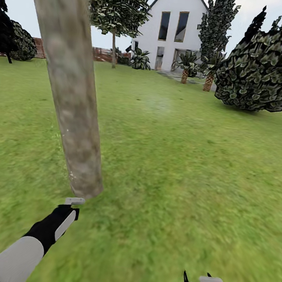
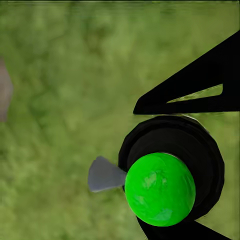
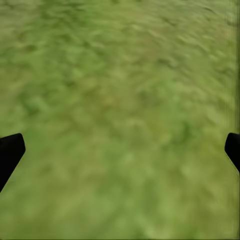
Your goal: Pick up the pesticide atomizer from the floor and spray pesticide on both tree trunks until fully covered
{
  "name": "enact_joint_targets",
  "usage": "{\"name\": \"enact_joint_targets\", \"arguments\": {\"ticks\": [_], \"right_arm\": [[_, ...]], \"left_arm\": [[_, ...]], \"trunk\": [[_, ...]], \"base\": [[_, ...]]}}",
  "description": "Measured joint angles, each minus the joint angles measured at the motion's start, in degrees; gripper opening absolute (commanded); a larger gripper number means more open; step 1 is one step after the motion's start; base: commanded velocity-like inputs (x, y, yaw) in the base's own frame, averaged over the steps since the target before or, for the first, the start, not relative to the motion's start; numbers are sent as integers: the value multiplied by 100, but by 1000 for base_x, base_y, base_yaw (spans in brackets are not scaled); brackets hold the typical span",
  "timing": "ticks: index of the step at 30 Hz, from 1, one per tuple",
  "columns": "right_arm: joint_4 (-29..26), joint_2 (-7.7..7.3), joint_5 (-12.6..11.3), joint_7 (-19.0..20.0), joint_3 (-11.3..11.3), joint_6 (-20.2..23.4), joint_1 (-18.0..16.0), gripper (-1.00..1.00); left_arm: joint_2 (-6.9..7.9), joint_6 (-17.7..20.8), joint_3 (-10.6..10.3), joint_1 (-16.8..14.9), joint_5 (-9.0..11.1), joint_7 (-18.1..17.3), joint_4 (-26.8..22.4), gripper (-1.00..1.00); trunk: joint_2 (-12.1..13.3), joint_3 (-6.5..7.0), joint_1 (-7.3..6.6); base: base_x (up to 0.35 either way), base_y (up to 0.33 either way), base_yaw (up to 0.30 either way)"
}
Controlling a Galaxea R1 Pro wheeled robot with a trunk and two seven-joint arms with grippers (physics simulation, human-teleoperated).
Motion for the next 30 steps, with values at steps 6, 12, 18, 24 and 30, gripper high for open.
{"name": "enact_joint_targets", "arguments": {"ticks": [6,12,18,24,30], "right_arm": [[0,6,0,-1,-1,0,0,100],[0,8,1,0,0,0,0,100],[0,8,3,0,0,0,0,100],[0,8,4,0,0,0,0,100],[-8,8,-1,-9,-1,0,0,100]], "left_arm": [[-1,0,0,0,0,0,0,-100],[-1,-9,0,0,-2,9,0,-100],[-132,-18,-10,0,-66,16,6,-100],[-139,-6,-24,0,-87,9,-3,-100],[-727,42,-437,-102,-61,489,-118,-100]], "trunk": [[0,0,0],[0,0,0],[0,0,0],[0,0,0],[0,0,0]], "base": [[107,-271,251],[116,-271,276],[177,-239,276],[244,-156,223],[12,-7,11]]}}
